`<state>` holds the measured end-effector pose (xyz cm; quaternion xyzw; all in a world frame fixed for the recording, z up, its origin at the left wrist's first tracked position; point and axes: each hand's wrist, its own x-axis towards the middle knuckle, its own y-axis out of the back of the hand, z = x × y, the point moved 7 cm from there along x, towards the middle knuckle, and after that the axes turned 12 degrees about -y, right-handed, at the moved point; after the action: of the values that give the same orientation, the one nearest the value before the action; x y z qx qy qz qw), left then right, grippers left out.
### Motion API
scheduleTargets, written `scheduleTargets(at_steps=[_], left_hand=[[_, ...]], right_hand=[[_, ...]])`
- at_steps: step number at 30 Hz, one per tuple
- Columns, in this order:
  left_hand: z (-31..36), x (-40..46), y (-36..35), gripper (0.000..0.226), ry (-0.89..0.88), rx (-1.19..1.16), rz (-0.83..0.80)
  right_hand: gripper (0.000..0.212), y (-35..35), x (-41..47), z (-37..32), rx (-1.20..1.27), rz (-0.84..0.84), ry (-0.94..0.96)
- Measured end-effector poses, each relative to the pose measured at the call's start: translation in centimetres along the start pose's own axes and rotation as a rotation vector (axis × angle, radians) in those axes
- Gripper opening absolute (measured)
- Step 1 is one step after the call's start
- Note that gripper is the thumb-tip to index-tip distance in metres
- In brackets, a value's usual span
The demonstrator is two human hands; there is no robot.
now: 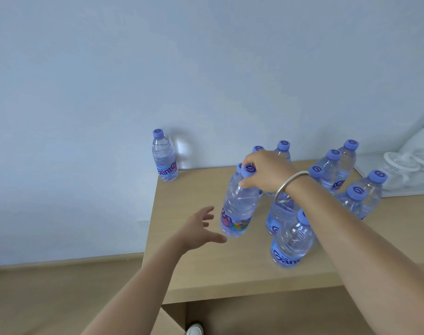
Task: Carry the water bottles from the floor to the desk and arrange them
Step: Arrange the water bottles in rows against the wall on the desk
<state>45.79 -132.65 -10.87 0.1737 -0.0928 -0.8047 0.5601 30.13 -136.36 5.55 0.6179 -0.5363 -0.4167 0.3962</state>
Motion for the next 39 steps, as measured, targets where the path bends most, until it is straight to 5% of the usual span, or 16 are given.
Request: scheduleTargets(at_steps=[12,20,26,34,39], left_hand=[[4.6,-0.5,4.9,0.065,-0.162,-0.273,-0.031],[5.3,-0.6,8.1,0.040,-0.201,-0.383,0.363],[5.6,-1.3,10.1,0.058,-0.176,-0.219,0.662],[5.0,-1.4,11.1,0.056,-0.176,-0.199,0.310],[4.0,-1.5,13.0,0.058,-0.221,-0.246,0.428]], right_hand=[[0.023,3.7,2.3,-7.6,0.350,-0.221,0.384],[0.023,1.6,6.8,-7.9,0.816,-0.248,0.164],[0.066,-2.4,8.4,-9.1,0.984,-0.111,0.001],[0.043,-2.4,7.9,-12.1,0.891,-0.360,0.318],[0.032,-1.9,6.9,-14.1,0.856,-0.419,0.400]])
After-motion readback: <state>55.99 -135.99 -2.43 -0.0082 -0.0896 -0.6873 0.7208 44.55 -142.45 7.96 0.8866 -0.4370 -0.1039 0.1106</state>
